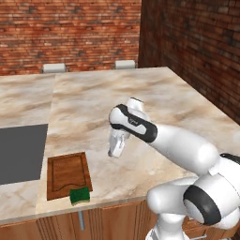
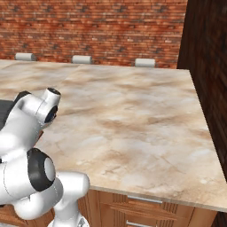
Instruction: Pick up the sponge from the counter and clean the cutting board by briefly scrubbing or pressing down on the cutting board. Once finished, release the sponge.
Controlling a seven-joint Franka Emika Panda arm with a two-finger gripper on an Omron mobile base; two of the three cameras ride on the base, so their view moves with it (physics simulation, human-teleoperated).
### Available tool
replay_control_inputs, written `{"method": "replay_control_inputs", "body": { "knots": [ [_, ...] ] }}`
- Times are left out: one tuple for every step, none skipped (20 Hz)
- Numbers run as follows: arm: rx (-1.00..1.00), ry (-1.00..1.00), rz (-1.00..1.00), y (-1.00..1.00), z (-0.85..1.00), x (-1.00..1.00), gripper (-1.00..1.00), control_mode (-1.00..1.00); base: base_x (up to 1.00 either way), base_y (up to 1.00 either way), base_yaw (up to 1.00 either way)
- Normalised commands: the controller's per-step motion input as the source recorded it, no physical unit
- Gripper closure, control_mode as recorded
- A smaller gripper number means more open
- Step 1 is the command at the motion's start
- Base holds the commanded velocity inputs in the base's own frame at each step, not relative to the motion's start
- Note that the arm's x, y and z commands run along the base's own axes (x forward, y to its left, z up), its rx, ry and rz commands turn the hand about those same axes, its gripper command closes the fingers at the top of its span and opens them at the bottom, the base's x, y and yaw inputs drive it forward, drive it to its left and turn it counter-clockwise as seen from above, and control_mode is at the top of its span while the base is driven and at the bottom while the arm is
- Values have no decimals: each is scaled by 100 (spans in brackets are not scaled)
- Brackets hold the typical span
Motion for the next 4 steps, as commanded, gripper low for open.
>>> {"method": "replay_control_inputs", "body": {
  "knots": [
    [0, 13, -9, -36, 1, 0, 100, -100, 0, 0, 0],
    [0, 11, -9, -31, 1, 0, -100, -100, 0, 0, 0],
    [0, 10, -9, -36, 7, 0, -100, -100, 0, 0, 0],
    [0, 6, -9, -39, 18, 0, -100, -100, 0, 0, 0]
  ]
}}
